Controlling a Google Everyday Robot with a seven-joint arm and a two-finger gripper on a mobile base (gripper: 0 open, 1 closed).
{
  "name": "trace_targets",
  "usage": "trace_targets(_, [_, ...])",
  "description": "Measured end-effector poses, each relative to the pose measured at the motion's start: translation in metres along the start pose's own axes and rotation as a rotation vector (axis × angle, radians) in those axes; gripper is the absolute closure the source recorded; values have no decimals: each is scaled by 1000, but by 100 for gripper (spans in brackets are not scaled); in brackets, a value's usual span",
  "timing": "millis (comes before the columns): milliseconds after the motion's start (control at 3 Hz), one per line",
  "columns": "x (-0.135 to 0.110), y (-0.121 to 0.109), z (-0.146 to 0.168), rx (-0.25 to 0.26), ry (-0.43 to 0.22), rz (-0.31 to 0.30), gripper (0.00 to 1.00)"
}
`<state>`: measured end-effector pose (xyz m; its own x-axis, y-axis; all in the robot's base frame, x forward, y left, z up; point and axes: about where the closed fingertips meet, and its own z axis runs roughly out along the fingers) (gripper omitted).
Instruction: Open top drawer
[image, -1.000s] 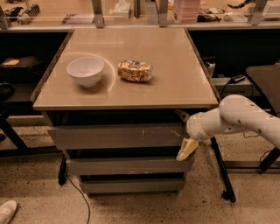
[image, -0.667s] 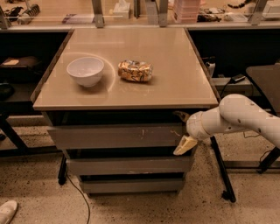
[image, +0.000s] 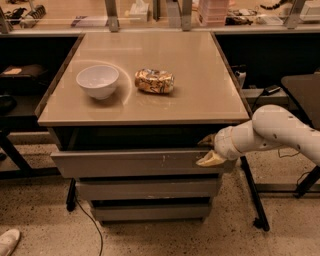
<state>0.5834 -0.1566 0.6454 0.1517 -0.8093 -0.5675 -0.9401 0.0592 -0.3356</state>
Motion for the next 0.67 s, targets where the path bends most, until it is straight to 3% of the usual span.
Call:
trace_targets(333, [-5,34,-27,-4,-9,7,87])
trace_targets(667, [-9,67,-46,11,-18,23,100])
